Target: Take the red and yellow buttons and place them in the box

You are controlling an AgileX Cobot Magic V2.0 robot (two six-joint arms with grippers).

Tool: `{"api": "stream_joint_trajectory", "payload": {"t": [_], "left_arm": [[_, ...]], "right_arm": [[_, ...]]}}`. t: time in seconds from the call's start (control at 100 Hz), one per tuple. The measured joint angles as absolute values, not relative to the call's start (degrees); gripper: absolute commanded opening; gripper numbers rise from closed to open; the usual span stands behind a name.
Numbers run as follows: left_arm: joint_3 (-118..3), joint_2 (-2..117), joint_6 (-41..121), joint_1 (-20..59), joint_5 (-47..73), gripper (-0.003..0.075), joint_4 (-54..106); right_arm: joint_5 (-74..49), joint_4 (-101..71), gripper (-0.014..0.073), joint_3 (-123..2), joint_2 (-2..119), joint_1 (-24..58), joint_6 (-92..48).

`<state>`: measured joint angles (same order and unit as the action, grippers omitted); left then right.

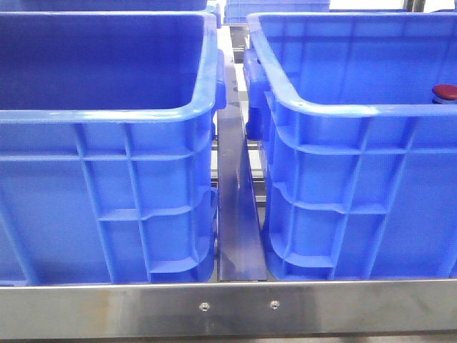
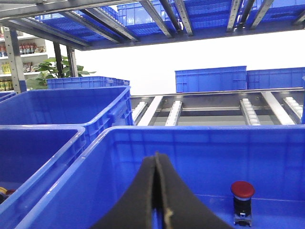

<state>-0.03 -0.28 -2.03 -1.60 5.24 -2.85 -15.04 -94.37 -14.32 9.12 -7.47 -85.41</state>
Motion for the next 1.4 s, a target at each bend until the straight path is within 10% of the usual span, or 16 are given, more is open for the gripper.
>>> {"api": "stream_joint_trajectory", "payload": {"t": [0.81,1.22,1.4], "left_arm": [[0.0,-0.3,-2.0,-1.6,5.2,-0.0020,-2.9],[0.0,-0.3,-2.0,-1.6,5.2,-0.0020,-2.9],[0.0,-0.3,-2.0,-1.6,5.2,-0.0020,-2.9]], "right_arm": [[0.5,-89.4,-0.0057,-14.3,9.1,-1.6,-85.4],[-4.1,-3.9,-0.0057,-13.9,8.3,-0.6,-2.5],[-1.8,8.8,-0.0057,-5.6,3.5,-1.4,10.7]]}}
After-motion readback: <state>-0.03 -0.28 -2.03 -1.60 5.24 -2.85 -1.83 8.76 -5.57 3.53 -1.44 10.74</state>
